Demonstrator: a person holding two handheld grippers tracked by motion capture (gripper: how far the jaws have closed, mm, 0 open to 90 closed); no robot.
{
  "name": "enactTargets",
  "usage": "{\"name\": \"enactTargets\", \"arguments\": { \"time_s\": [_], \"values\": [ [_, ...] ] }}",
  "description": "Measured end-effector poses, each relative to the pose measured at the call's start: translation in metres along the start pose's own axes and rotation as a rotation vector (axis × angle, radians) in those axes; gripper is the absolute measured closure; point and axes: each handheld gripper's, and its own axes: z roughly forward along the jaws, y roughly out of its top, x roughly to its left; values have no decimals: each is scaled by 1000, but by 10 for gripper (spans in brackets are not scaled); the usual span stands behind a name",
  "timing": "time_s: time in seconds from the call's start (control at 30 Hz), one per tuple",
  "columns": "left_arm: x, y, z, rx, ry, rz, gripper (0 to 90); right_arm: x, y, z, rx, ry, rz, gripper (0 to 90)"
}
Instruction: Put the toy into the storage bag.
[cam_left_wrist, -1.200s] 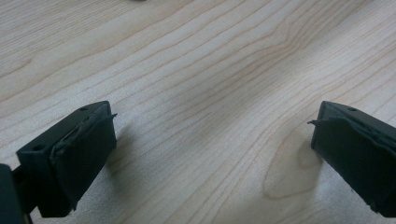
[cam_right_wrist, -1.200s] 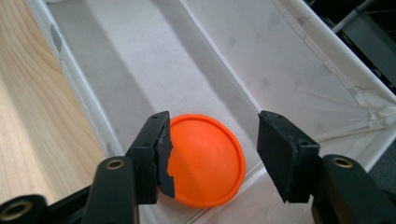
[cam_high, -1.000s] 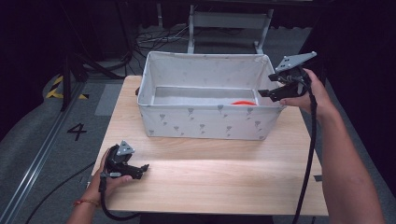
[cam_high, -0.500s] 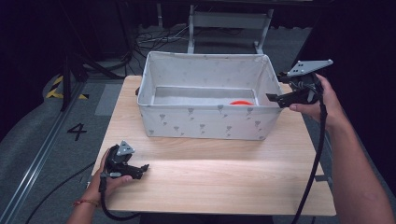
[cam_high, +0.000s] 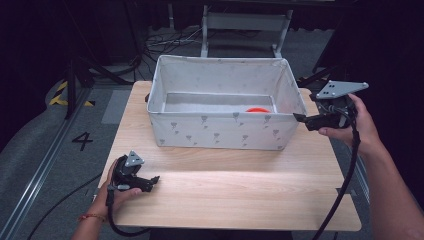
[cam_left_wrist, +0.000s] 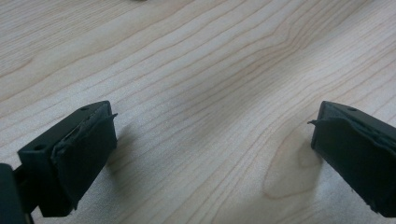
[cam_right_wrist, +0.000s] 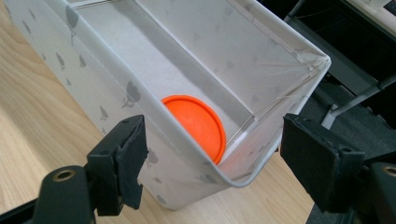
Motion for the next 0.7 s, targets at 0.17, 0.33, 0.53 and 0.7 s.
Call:
{"name": "enactTargets", "arguments": {
  "time_s": [0.17,0.33,0.53,0.7],
  "values": [
    [0,0,0,-2,0,0,5,7,-11,-5,10,4,-10,228],
    [0,0,0,-3,2,-3,5,13,-23,-6,28,-2,-29,228],
    [0,0,0,-3,2,-4,5,20,-38,-3,60,1,-36,228],
    [0,0,0,-4,2,-3,5,23,-54,3,87,18,-23,228]
  ]
}}
